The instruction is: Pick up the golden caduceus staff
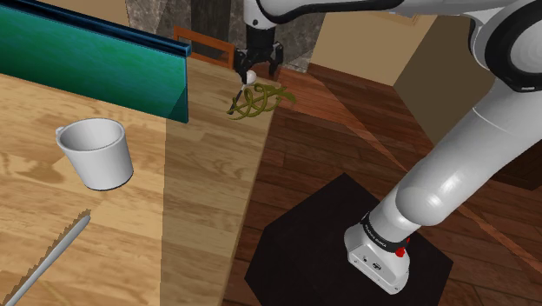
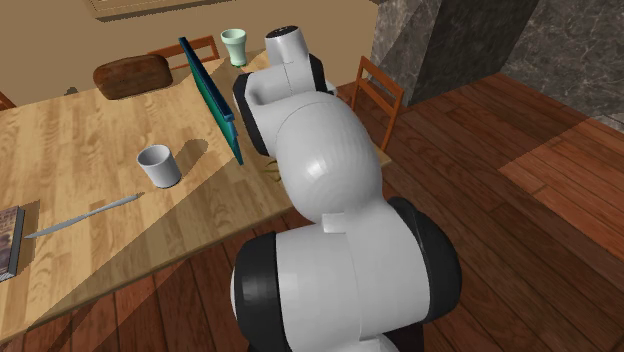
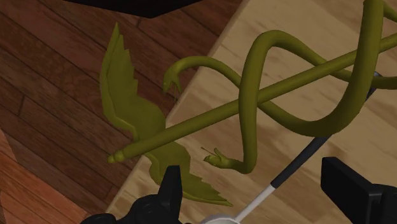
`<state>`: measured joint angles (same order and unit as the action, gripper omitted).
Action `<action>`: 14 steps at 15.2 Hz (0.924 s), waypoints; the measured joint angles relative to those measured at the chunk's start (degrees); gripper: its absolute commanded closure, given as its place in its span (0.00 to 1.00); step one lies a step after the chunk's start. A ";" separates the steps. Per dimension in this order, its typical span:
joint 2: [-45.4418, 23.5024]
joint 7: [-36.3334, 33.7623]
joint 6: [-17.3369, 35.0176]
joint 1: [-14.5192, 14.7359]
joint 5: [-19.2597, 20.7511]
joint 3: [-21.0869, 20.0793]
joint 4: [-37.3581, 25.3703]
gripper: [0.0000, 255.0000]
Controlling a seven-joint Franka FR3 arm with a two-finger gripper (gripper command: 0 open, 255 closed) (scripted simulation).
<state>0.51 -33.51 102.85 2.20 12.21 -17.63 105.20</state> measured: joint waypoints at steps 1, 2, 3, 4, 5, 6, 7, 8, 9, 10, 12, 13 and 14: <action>0.00 -0.10 0.86 -0.04 0.05 0.04 0.86 0.00; 0.04 -0.14 1.55 -0.10 0.08 0.10 1.58 0.00; 0.04 -0.22 1.84 -0.09 0.09 0.10 1.88 1.00; 0.08 -0.22 2.02 -0.11 0.09 0.11 2.09 1.00; 0.10 -0.23 2.14 -0.12 0.09 0.12 2.22 1.00; 0.12 -0.23 2.20 -0.12 0.09 0.12 2.29 1.00; 0.15 -0.23 2.23 -0.13 0.10 0.13 2.32 1.00; 0.17 -0.23 2.26 -0.14 0.10 0.14 2.34 1.00; 0.18 -0.22 2.27 -0.14 0.10 0.15 2.35 1.00; 0.19 -0.21 2.28 -0.15 0.10 0.15 2.36 1.00; 0.17 -0.20 2.29 -0.15 0.11 0.16 2.35 1.00; 0.08 -0.26 2.20 -0.12 0.13 0.13 2.22 1.00; 0.09 -0.18 1.78 -0.11 0.09 0.11 1.83 1.00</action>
<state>0.60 -33.68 104.63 2.10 12.29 -17.51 107.03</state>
